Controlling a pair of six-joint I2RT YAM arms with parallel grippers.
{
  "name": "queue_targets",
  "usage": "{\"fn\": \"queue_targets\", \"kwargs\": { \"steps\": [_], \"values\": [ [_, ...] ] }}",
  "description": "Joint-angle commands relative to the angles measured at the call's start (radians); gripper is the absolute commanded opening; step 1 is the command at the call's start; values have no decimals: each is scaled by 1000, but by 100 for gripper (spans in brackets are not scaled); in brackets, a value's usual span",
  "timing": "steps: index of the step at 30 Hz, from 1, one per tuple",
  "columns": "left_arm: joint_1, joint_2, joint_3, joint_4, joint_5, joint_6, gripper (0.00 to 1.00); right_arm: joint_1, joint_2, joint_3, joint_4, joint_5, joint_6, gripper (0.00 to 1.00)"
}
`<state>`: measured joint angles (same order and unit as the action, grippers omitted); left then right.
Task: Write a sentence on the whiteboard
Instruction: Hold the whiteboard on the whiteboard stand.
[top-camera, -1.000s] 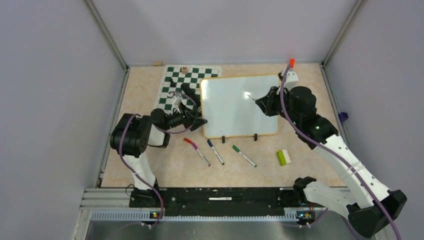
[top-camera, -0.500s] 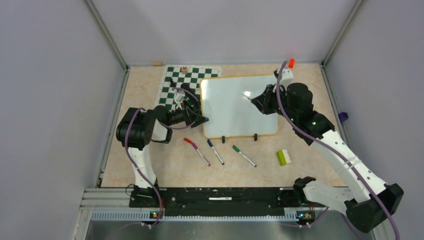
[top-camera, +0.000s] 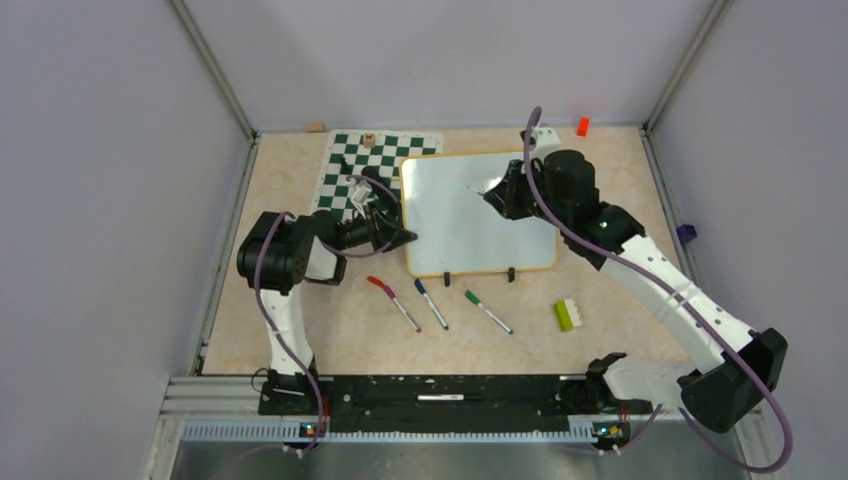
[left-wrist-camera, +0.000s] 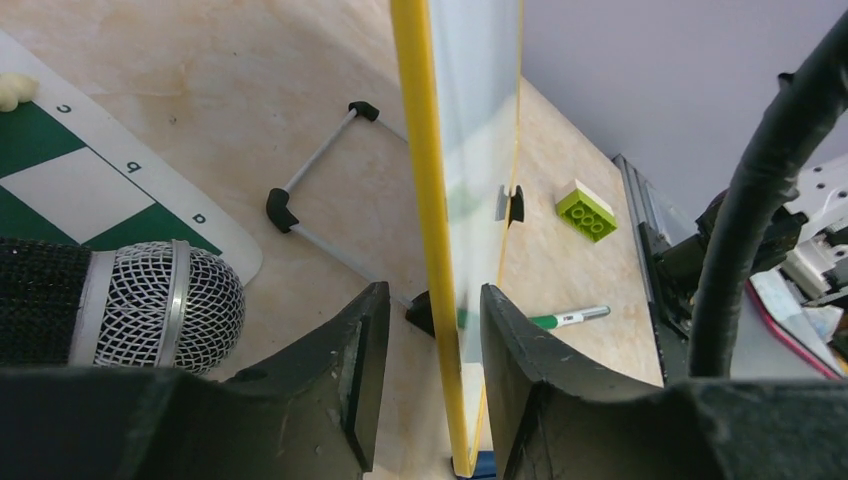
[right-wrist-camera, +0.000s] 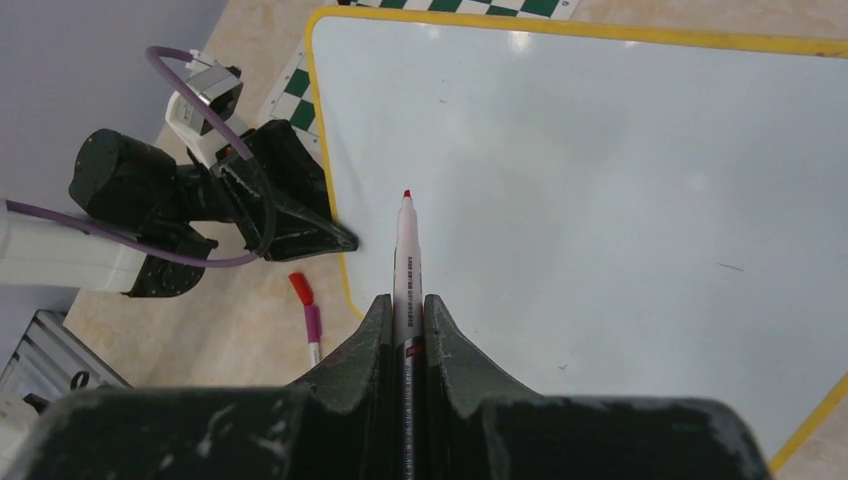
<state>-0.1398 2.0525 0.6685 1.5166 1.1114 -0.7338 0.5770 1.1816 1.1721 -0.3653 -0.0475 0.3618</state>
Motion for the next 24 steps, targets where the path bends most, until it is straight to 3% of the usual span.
{"fn": "queue_targets", "kwargs": {
  "steps": [1, 7, 14, 24],
  "values": [
    [-4, 22, 32, 101, 27, -32, 50, 28, 41, 77, 26, 23, 5, 0],
    [-10, 35, 51, 102, 54, -45, 58, 74, 100, 120, 28, 100, -7, 0],
    [-20, 53, 80, 102, 104, -36, 50, 185, 221, 238, -20, 247, -51, 0],
    [-21, 99, 125, 102, 162, -47, 48, 208, 265, 282, 9, 238, -68, 0]
  ]
}}
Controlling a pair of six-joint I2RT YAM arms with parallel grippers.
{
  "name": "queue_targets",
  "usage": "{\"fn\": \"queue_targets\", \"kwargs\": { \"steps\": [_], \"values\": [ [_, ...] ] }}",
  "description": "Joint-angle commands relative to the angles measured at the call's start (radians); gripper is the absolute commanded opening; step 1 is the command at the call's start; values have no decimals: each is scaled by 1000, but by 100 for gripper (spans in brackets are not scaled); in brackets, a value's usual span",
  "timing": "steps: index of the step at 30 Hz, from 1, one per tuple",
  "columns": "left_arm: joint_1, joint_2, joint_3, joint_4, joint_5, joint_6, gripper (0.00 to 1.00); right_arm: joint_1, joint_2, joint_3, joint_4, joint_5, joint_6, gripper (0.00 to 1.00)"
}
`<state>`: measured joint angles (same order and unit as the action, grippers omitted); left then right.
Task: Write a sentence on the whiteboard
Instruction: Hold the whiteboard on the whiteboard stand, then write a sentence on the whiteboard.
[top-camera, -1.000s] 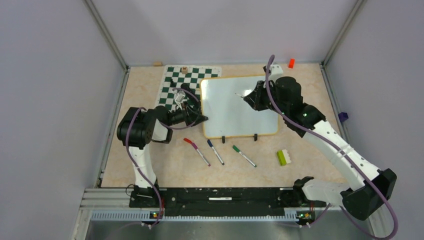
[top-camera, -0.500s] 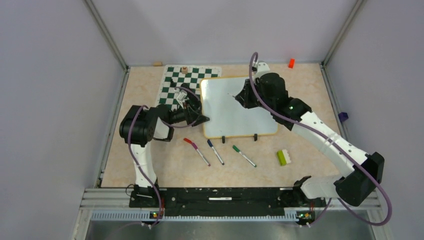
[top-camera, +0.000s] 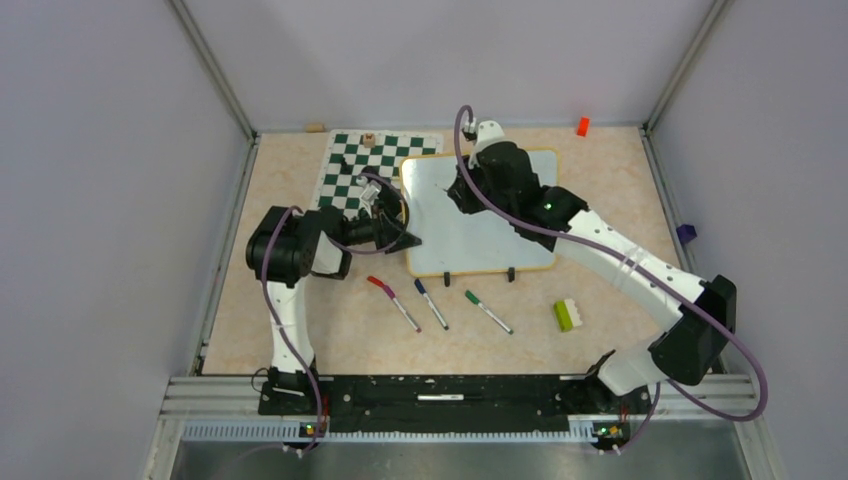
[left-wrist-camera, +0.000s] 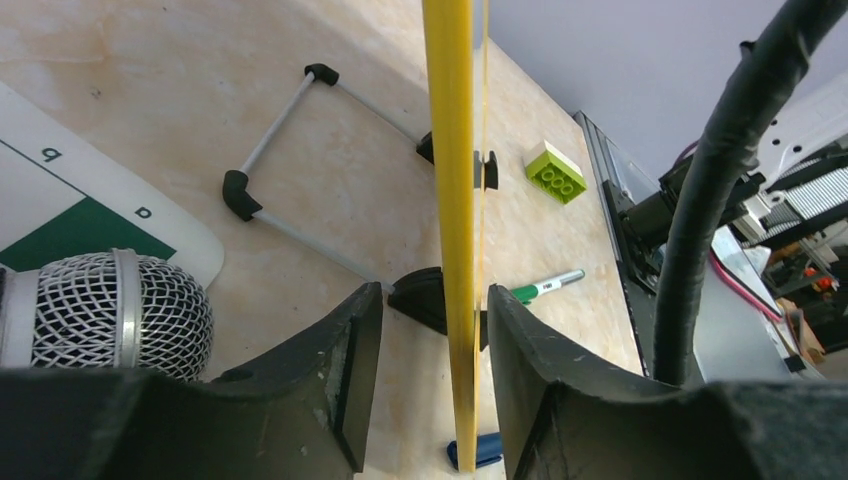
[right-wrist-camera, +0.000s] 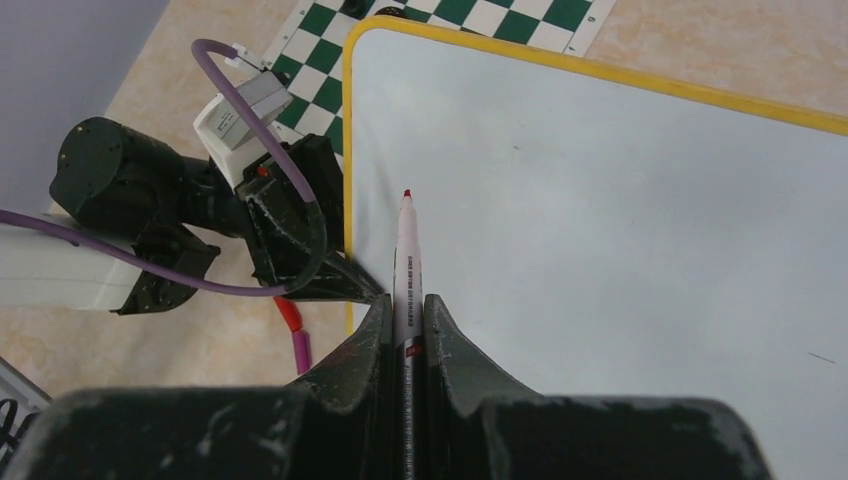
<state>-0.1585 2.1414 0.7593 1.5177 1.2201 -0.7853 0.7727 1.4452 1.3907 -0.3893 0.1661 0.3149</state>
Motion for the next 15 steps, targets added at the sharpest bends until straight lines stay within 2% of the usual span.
{"fn": "queue_targets", "kwargs": {
  "steps": [1, 2, 5, 7, 10, 15],
  "values": [
    [-2, 12, 38, 101, 58, 5, 47, 13, 1, 64, 33, 29, -24, 0],
    [-3, 14, 39, 101, 61, 3, 46, 14, 1, 64, 31, 35, -25, 0],
    [-3, 15, 39, 101, 63, 6, 36, 21, 4, 64, 23, 62, -32, 0],
    [-3, 14, 39, 101, 64, 8, 18, 27, 9, 67, 21, 74, -36, 0],
    [-3, 19, 43, 101, 73, 11, 0, 41, 29, 90, 23, 94, -43, 0],
    [-3, 26, 46, 100, 81, 7, 0, 60, 72, 131, 27, 111, -50, 0]
  ]
}}
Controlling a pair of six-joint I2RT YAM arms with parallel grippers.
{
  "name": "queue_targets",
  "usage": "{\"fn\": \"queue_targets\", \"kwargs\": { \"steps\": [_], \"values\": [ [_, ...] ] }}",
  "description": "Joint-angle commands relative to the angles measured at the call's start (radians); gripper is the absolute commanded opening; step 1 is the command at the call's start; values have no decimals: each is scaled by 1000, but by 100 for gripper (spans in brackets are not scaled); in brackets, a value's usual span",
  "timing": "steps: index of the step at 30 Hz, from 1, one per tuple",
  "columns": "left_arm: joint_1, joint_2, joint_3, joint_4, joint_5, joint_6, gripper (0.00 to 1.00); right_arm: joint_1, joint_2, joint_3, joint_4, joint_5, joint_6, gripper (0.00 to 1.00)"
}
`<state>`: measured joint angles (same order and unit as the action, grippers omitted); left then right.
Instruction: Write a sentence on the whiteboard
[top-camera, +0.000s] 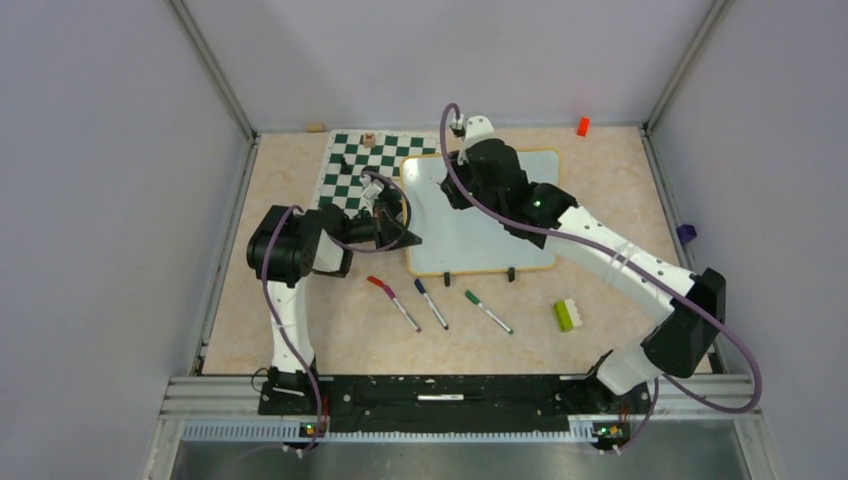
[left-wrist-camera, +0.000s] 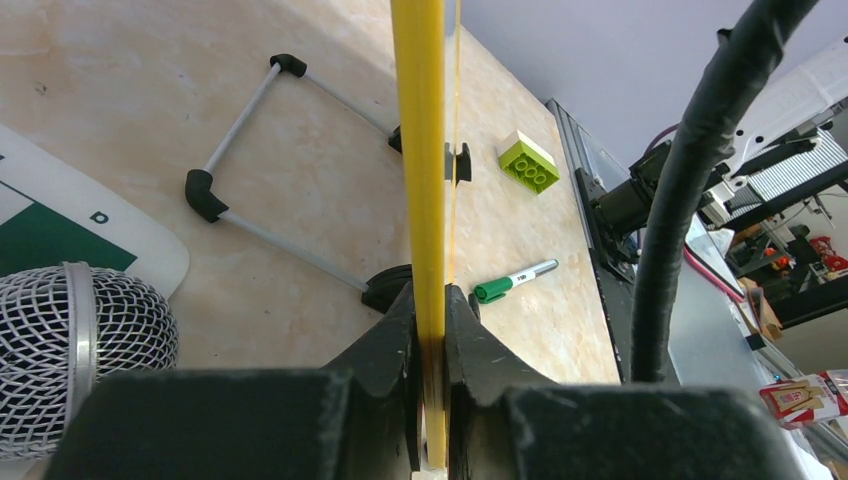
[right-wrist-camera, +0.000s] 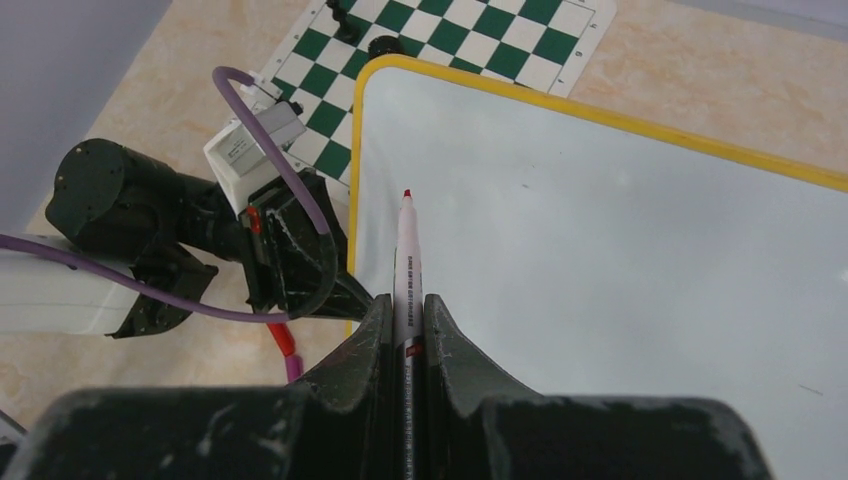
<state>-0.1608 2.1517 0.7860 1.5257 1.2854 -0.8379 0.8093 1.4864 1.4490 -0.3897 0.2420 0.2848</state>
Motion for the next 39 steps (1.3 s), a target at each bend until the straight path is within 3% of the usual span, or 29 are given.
{"fn": "queue_targets", "kwargs": {
  "steps": [1, 23, 39],
  "values": [
    [0, 13, 20, 93, 15, 58, 0, 27, 41, 83, 28, 39, -20, 0],
    [-3, 8, -22, 92, -28, 48, 0, 68, 246, 279, -25, 164, -61, 0],
    [-11, -6, -32, 93, -35, 52, 0, 70, 273, 299, -35, 181, -71, 0]
  ]
}}
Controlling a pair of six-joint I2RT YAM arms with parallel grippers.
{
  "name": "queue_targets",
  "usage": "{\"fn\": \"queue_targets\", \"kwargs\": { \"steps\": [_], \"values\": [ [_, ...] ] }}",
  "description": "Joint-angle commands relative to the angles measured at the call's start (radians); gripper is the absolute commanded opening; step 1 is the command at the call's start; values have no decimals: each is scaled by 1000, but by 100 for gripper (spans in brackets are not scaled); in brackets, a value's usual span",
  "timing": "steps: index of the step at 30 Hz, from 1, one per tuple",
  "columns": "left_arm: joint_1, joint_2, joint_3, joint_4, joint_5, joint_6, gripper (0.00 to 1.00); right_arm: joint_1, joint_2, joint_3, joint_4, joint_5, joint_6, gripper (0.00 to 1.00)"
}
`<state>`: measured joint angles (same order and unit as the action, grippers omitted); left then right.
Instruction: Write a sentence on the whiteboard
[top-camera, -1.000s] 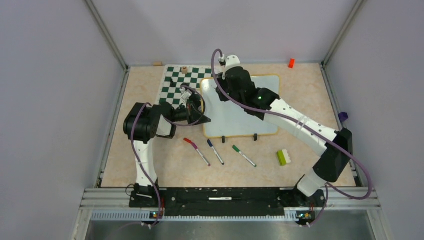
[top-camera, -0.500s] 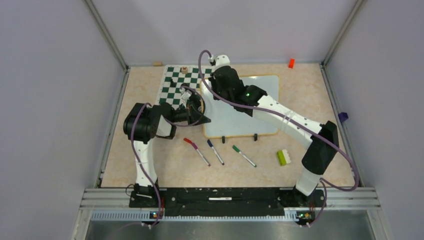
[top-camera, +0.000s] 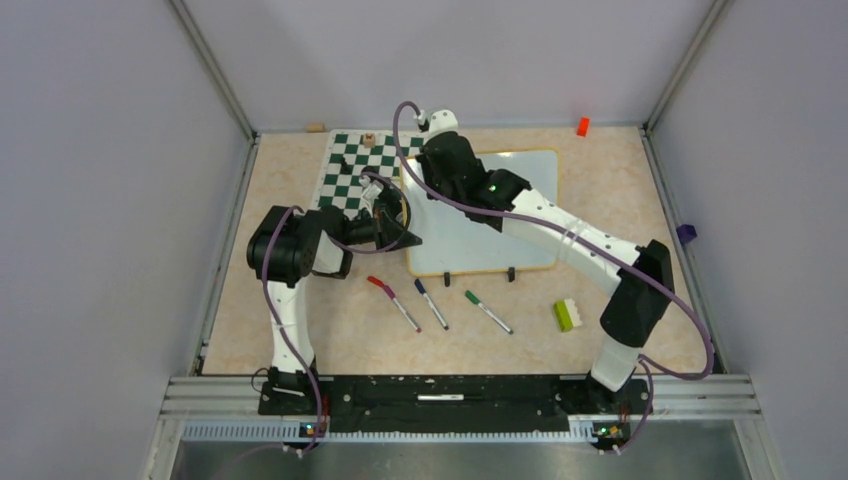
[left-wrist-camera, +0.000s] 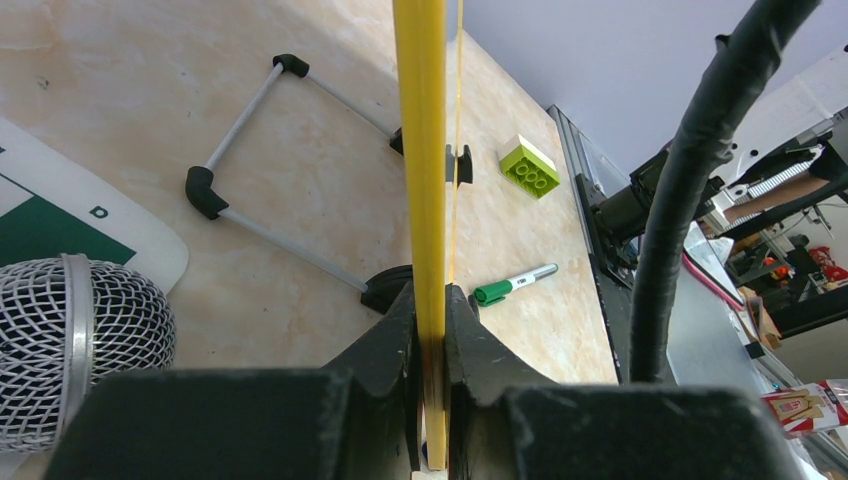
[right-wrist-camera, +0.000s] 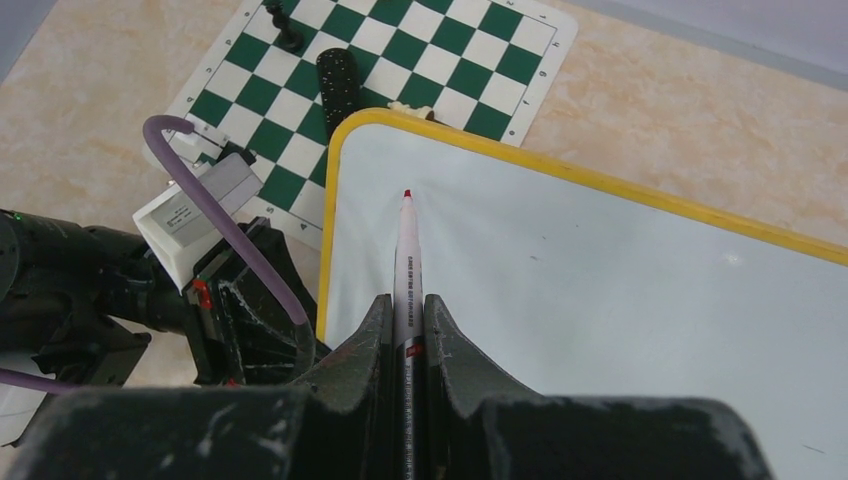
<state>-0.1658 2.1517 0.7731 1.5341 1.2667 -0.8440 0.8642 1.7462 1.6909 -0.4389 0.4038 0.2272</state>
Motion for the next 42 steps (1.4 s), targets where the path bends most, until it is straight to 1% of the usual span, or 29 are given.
{"fn": "queue_targets", "kwargs": {
  "steps": [1, 24, 30, 35, 42],
  "values": [
    [-6, -7, -20, 84, -18, 58, 0, 15, 15, 60, 14, 21, -13, 0],
    [-8, -10, -19, 84, -14, 58, 1, 15, 59, 100, -4, 92, -20, 0],
    [-10, -11, -20, 84, -11, 59, 1, 15, 77, 108, -9, 96, -19, 0],
    [-11, -10, -18, 84, -8, 64, 3, 16, 88, 114, -9, 90, -21, 0],
    [-12, -7, -16, 84, -5, 68, 3, 15, 100, 116, -13, 60, -34, 0]
  ]
}}
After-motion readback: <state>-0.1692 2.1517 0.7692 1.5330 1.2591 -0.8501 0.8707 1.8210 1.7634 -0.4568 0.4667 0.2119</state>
